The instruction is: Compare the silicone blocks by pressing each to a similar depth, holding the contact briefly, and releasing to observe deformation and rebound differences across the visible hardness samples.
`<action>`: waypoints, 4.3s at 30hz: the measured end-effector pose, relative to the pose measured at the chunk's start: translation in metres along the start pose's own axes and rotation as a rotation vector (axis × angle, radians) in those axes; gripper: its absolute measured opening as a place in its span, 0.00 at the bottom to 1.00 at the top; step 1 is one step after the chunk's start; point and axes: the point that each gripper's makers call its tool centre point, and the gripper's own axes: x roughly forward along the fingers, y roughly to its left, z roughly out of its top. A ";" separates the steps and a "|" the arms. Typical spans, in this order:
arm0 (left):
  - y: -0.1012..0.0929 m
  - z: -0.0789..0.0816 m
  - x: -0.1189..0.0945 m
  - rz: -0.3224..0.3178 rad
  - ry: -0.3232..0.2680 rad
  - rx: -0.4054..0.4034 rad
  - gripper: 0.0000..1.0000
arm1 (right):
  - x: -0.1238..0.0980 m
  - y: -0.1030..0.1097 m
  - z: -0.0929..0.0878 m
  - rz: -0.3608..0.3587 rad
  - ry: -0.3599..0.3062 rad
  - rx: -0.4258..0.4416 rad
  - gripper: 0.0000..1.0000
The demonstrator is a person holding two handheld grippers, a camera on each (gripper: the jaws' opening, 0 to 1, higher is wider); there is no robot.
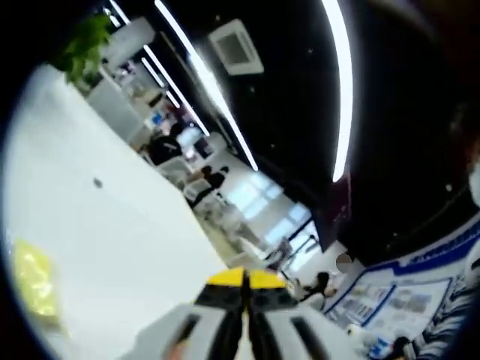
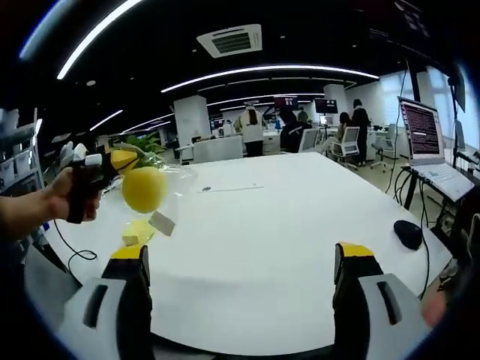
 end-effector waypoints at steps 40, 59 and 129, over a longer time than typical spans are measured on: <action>0.191 -0.045 0.009 0.518 0.079 -0.011 0.00 | 0.000 0.000 0.009 0.015 -0.012 0.056 0.93; 0.212 -0.053 0.014 0.589 0.155 0.026 0.00 | -0.007 -0.004 0.004 0.019 0.026 0.035 0.88; -0.009 0.149 -0.202 0.438 -0.167 0.817 1.00 | 0.013 0.064 0.037 0.200 -0.071 -0.042 0.89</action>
